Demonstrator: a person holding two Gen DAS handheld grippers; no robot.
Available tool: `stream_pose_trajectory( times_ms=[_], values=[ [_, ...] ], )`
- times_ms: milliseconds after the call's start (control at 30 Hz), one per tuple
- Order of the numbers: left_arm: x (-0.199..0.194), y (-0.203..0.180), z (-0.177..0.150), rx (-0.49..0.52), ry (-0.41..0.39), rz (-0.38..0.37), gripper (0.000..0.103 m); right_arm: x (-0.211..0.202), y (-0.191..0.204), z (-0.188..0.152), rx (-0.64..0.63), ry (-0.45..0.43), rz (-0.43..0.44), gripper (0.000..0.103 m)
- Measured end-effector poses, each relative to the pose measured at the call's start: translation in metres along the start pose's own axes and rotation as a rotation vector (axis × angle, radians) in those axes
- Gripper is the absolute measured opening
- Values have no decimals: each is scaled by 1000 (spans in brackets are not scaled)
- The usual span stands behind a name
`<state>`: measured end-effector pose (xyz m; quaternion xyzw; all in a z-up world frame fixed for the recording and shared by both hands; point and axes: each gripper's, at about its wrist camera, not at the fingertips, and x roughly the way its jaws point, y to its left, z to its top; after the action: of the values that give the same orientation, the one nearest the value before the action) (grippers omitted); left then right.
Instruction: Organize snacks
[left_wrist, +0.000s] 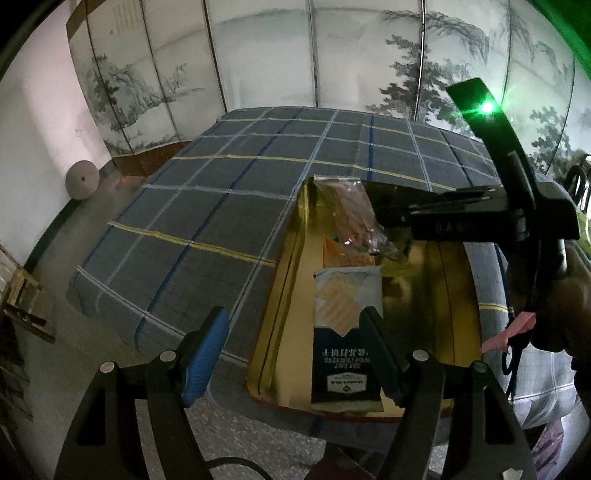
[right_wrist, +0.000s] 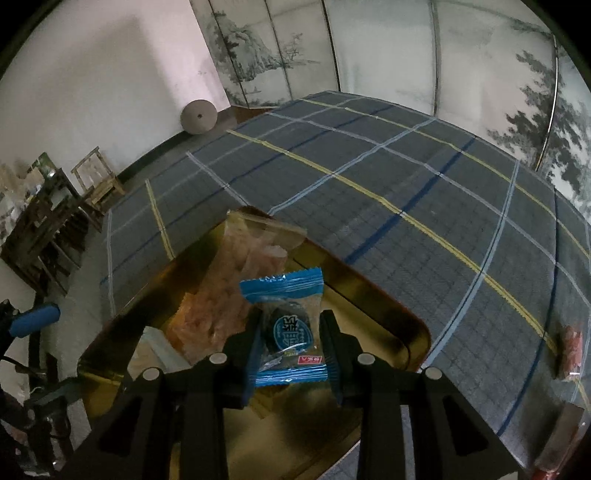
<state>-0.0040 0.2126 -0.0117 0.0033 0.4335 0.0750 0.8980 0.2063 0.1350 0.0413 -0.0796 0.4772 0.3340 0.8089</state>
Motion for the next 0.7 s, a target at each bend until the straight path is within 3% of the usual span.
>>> stream_pose_trajectory(
  times_ms=[133,433,700],
  values=[
    [1,0,-1,5,4,3,69,0,-4,2,27,-9,8,53],
    [5,-6,-3,25,18,5,69,-9,-9,-2,64,-68,39,56],
    [6,-17,-4,57,21,19,69,-40,-9,-29,85,-163,81,56]
  ],
)
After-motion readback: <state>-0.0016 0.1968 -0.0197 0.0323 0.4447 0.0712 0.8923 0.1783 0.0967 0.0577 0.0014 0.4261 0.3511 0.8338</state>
